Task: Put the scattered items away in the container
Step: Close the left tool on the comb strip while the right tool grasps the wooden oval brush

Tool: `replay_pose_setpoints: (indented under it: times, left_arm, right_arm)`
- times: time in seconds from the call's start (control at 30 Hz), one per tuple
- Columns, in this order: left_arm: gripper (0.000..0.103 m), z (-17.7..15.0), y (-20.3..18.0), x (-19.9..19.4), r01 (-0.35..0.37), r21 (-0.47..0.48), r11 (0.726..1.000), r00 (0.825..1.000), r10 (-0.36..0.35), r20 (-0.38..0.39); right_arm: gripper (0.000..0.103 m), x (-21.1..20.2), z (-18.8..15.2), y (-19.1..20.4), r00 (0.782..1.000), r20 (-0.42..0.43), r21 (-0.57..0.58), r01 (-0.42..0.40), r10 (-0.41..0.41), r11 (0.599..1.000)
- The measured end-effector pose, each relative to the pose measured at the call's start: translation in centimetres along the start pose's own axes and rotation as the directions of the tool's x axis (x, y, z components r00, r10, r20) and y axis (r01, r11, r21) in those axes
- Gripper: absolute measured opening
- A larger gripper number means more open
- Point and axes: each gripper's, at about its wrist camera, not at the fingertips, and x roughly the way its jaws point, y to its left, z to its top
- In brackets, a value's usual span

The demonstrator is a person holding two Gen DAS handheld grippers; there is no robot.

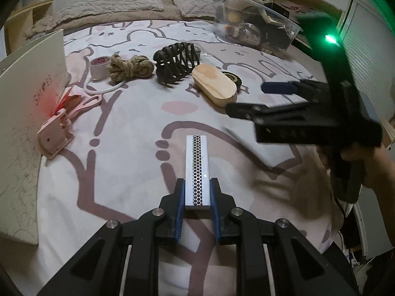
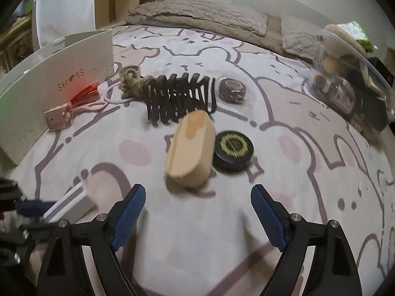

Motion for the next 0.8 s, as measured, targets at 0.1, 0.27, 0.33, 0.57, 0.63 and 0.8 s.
replay_pose_setpoints:
  times: [0.1, 0.27, 0.33, 0.57, 0.63, 0.8]
  left_arm:
    - [0.023, -0.5, 0.6, -0.1, -0.012, -0.019, 1.0, 1.0, 0.011, -0.011]
    - [0.048, -1.0, 0.8, -0.8, -0.039, -0.025, 0.999, 0.999, 0.039, -0.001]
    - [0.049, -1.1, 1.1, -1.0, -0.068, -0.027, 0.997, 0.998, 0.068, 0.003]
    - [0.065, -0.9, 3.3, -0.9, -0.164, -0.087, 0.983, 0.986, 0.164, -0.001]
    - [0.066, -0.7, 3.8, -0.7, -0.182, -0.105, 0.978, 0.983, 0.183, 0.005]
    - [0.072, 0.0, 4.3, 0.0, -0.225, -0.111, 0.968, 0.974, 0.227, 0.006]
  right_arm:
    - [0.08, 1.0, 0.9, 0.9, 1.0, -0.001, -0.038, 0.022, -0.022, 0.999]
    - [0.046, 3.0, 1.6, 1.5, 0.998, -0.047, -0.064, 0.049, -0.052, 0.997]
    - [0.046, 3.0, 1.3, 1.3, 0.998, -0.038, -0.057, 0.046, -0.048, 0.997]
    - [0.046, 0.8, -0.6, 0.5, 1.0, -0.022, -0.024, -0.014, 0.014, 1.0]
    - [0.046, 0.1, -1.5, 0.4, 0.999, -0.028, -0.022, -0.034, 0.033, 0.999]
    - [0.046, -1.9, -4.1, -0.2, 0.996, -0.051, -0.021, -0.077, 0.076, 0.997]
